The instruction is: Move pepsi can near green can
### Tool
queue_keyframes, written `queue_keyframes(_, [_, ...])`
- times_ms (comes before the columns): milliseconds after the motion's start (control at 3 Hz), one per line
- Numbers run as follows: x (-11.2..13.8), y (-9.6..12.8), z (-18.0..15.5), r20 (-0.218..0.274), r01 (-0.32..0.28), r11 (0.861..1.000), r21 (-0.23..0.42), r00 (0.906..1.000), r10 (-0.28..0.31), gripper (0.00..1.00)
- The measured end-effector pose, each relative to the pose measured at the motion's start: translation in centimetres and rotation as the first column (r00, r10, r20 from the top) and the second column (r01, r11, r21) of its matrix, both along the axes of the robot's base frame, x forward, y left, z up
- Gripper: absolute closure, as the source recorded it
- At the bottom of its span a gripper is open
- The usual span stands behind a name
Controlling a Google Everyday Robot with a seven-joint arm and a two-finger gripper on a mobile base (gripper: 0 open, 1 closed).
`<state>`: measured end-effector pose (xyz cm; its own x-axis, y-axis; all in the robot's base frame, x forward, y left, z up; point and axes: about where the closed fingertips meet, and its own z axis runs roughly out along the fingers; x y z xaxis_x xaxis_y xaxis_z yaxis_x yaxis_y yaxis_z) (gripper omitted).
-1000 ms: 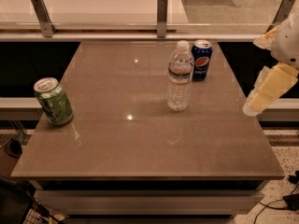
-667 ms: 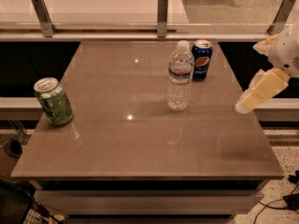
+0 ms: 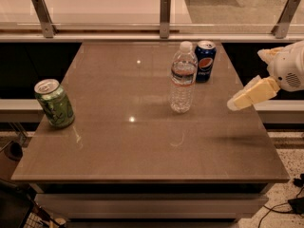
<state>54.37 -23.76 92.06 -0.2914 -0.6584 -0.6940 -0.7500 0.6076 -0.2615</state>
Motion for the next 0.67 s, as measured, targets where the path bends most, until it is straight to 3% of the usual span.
queue_keyframes(667, [4.0, -0.6, -0.4, 0.104, 0.027, 0.991, 0.134, 0.9937, -0.042, 0.00])
